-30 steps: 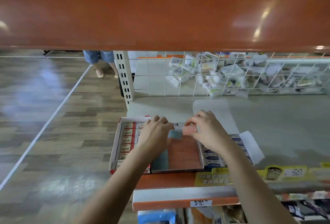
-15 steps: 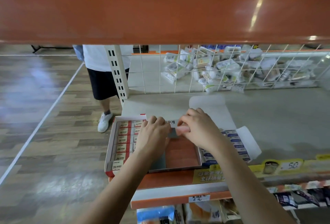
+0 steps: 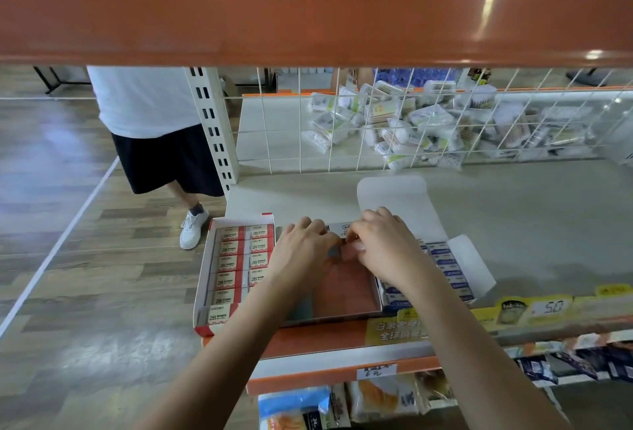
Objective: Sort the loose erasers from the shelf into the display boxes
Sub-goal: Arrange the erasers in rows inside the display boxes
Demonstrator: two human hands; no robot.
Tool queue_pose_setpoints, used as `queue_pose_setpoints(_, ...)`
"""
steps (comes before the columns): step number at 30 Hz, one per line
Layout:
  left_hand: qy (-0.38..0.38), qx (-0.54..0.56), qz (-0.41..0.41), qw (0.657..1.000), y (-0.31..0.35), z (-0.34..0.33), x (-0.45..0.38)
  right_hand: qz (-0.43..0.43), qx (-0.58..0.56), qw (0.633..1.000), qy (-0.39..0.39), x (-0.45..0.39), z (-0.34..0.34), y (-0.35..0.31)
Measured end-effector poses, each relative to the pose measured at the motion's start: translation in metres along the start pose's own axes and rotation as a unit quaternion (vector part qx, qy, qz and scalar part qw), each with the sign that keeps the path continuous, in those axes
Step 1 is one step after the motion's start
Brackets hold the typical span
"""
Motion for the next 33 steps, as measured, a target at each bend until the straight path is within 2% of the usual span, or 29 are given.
queue_pose_setpoints(13, 0.028, -0.004, 0.013, 1.0, -0.019, 0.01, 0.011, 0.016, 0.007, 1.0, 0.023, -0.001, -0.001, -0.008)
queue_pose_setpoints(21, -0.026, -0.003, 0.037, 0.999, -0.029, 0.015, 0.006, 0.007, 0.021, 0.999, 0.05, -0.004, -0.008, -0.011)
queue_pose_setpoints(28, -0.04, -0.001, 0.038, 0.999, -0.03, 0.015, 0.005, -0.017, 0.027, 0.997, 0.07, -0.004, -0.012, -0.013)
queue_pose_setpoints(33, -0.049, -0.012, 0.027, 0.998, -0.029, 0.016, 0.004, -0.009, -0.023, 0.998, 0.061, -0.002, -0.01, -0.008)
Point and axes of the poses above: each hand's wrist, its own x-axis away from the middle knuckle, its own z-axis out of the back of the hand, y = z × x, the point moved 7 cm from there along -x, towards the middle knuckle, and after that the axes turned 15 degrees about -y, right-handed, at the moved point
